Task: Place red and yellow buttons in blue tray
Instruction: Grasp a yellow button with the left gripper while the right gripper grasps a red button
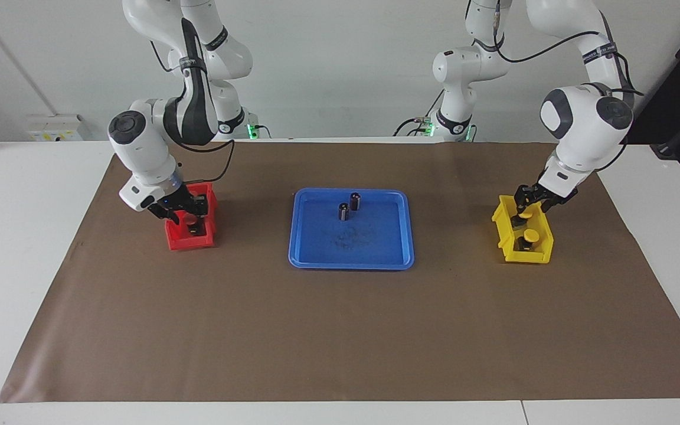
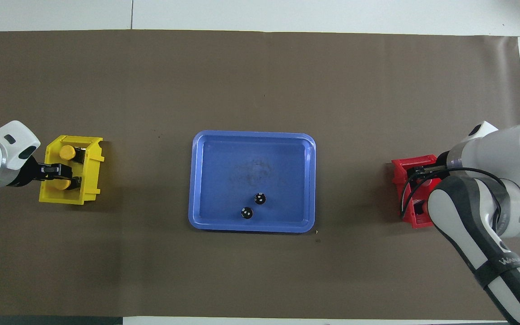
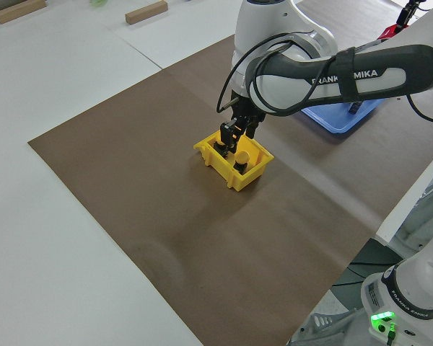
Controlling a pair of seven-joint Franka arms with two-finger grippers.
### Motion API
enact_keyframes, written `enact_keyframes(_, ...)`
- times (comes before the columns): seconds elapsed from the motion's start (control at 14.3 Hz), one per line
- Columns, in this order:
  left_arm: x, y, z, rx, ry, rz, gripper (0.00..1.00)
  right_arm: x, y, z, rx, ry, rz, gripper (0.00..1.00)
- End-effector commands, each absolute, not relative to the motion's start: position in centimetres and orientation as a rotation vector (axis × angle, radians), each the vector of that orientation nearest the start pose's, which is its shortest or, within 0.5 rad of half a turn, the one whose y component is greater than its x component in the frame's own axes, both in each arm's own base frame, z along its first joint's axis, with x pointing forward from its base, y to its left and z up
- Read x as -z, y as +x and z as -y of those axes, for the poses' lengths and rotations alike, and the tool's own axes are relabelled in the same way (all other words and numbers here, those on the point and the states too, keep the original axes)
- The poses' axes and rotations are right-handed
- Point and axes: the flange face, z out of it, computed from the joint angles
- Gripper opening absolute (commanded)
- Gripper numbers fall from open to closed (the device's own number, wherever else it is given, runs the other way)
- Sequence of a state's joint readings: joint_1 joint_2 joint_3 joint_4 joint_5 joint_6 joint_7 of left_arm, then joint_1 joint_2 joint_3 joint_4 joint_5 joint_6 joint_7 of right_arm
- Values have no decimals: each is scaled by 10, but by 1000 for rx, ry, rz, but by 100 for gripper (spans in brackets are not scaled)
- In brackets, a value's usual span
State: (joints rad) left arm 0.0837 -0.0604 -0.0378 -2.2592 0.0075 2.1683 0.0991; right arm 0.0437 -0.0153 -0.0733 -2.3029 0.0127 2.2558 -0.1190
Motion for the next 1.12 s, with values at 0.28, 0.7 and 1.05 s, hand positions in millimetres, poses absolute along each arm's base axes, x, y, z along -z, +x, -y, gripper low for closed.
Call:
enact_keyframes(0.28, -365, 498, -23, -12, -3141, -76, 70, -349, 497, 18, -21, -3113, 151, 48)
enact_keyframes(0.7, -364, 498, -24, 2, -3140, -71, 48, -359, 504, 13, -49, -3112, 163, 22)
enact_keyframes(1.05, -365, 501, -23, 2, -3141, -48, 7, -447, 554, 10, -166, -3103, 179, 22)
